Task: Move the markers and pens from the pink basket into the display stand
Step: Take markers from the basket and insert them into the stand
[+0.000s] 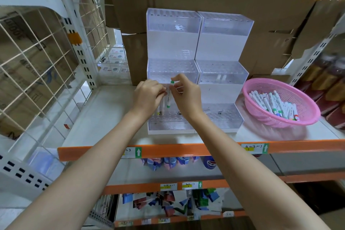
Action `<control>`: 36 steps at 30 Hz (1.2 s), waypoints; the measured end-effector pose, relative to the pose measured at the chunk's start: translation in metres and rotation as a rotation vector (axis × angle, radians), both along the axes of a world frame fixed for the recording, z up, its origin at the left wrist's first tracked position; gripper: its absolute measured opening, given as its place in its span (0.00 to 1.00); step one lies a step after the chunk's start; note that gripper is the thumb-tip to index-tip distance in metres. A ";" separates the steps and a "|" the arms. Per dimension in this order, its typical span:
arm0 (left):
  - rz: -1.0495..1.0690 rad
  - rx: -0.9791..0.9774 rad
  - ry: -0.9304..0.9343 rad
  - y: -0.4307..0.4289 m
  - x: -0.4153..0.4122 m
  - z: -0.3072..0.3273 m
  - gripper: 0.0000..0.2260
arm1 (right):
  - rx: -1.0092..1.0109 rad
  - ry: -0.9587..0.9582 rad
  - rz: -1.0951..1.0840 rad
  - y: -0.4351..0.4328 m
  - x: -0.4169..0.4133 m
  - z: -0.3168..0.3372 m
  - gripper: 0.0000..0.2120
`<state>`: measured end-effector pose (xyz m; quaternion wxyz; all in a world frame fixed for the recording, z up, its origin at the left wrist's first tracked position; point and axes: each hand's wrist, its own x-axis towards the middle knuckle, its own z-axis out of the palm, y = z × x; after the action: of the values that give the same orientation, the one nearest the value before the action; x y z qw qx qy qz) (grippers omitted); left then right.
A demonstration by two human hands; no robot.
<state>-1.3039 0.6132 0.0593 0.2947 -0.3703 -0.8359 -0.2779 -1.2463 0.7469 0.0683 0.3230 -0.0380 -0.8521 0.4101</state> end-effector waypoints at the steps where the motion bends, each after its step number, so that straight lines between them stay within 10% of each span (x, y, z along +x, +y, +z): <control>1: -0.008 0.017 -0.007 0.000 0.000 -0.001 0.03 | 0.007 -0.008 0.002 0.000 0.000 0.000 0.05; 36: 0.018 -0.191 -0.048 -0.020 0.020 -0.003 0.18 | 0.343 -0.158 0.047 0.009 -0.007 0.001 0.04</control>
<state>-1.2834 0.5929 0.0563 0.2405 -0.3824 -0.8687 -0.2033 -1.2538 0.7562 0.0696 0.2471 0.0055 -0.9329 0.2620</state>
